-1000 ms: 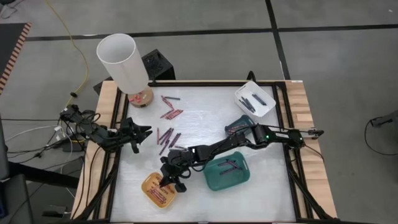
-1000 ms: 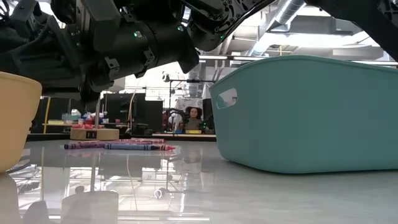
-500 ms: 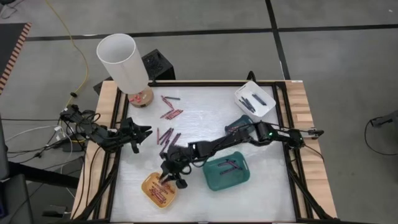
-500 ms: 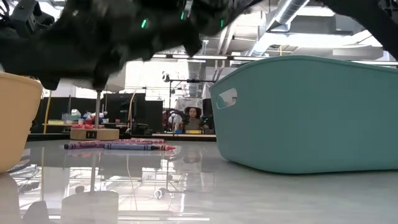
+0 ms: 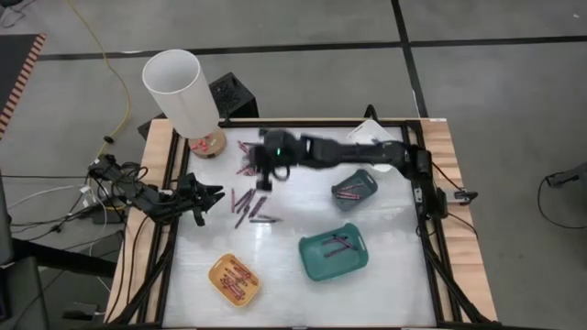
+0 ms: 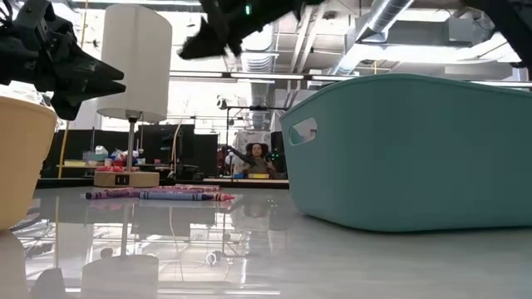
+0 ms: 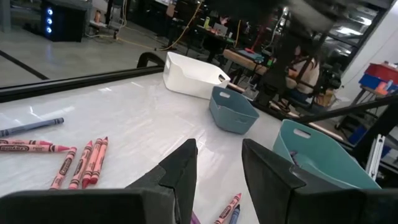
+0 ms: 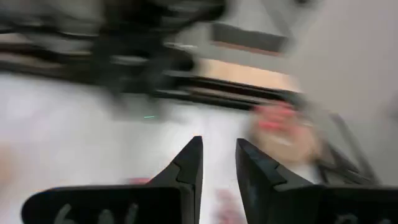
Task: Sort crayons
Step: Put the blue crayon into the white bin
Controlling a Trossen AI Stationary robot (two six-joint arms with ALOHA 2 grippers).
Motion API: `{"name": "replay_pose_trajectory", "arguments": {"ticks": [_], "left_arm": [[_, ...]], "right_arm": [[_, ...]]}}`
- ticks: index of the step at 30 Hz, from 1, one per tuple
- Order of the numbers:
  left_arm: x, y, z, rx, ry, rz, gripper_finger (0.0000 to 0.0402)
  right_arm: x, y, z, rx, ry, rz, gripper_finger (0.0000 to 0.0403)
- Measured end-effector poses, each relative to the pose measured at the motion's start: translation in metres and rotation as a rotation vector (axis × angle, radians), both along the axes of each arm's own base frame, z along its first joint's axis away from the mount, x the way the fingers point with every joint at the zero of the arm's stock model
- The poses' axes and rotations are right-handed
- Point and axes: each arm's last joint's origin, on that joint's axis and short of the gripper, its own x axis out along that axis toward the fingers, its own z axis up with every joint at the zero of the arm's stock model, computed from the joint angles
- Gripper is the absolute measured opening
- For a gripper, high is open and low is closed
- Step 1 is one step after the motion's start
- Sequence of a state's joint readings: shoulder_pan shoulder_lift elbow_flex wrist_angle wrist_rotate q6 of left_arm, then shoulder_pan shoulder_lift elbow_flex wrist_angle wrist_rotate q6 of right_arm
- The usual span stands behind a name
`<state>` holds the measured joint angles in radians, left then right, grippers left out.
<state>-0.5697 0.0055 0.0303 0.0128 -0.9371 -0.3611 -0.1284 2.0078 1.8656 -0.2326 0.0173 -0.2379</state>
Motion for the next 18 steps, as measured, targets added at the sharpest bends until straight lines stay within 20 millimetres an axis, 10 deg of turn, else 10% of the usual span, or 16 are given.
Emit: {"name": "replay_pose_trajectory", "arguments": {"ticks": [8, 18], "left_arm": [[0.000, 0.000, 0.000, 0.004, 0.005, 0.013, 0.0117], [-0.001, 0.002, 0.000, 0.036, 0.022, 0.080, 0.0117]], "right_arm": [[0.000, -0.096, -0.044, 0.032, 0.063, -0.227, 0.0110], [0.003, -0.151, -0.092, 0.112, 0.161, -0.337, 0.0172]]}}
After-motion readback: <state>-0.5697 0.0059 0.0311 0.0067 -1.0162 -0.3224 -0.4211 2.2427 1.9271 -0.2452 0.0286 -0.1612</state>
